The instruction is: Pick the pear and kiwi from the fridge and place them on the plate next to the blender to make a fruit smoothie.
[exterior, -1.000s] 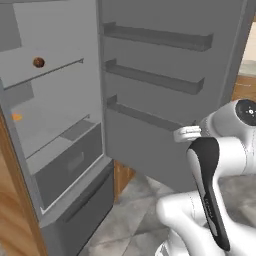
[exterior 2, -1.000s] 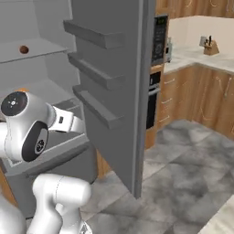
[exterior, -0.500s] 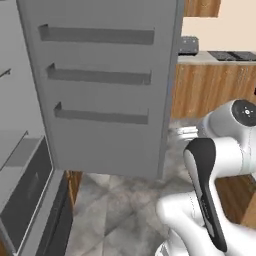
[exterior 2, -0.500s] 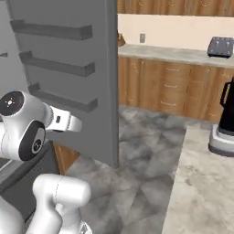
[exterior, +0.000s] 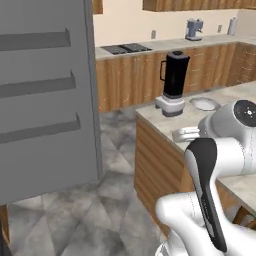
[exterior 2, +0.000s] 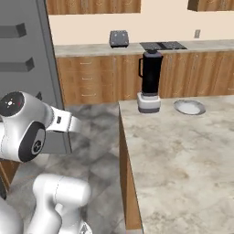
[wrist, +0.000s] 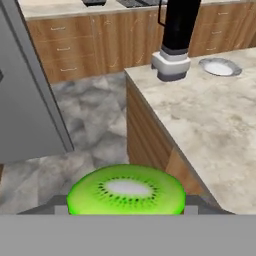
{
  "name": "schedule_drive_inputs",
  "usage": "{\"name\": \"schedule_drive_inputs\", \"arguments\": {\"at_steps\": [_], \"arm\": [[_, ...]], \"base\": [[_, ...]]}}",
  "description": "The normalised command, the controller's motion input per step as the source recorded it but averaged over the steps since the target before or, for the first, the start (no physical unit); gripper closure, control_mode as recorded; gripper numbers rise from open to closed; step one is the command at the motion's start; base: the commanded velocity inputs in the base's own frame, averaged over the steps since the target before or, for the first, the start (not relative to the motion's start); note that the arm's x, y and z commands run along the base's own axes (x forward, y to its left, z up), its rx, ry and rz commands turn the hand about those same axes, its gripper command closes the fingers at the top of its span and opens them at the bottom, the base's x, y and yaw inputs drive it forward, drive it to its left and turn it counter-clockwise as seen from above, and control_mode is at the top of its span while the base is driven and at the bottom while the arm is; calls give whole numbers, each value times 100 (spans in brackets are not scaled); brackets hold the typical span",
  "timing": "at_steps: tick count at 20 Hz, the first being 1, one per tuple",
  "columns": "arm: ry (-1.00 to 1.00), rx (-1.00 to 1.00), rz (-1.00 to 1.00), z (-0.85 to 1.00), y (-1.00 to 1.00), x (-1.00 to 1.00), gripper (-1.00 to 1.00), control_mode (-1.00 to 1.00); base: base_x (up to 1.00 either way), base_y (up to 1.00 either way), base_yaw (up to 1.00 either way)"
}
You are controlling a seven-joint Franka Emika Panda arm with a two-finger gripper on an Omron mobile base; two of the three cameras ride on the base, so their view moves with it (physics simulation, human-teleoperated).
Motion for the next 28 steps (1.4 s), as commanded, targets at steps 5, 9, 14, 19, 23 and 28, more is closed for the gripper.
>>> {"name": "schedule_drive_inputs", "arguments": {"at_steps": [5,9,14,19,23,28], "arm": [[0,0,0,0,0,0,100,100],[0,0,0,0,0,0,100,100],[0,0,0,0,0,0,100,100],[0,0,0,0,0,0,100,100],[0,0,0,0,0,0,100,100],[0,0,0,0,0,0,100,100]], "base": [[-3,-8,-29],[-82,-51,-40],[-76,-2,-76],[-31,-9,-84],[0,-90,-66],[3,-100,-40]]}}
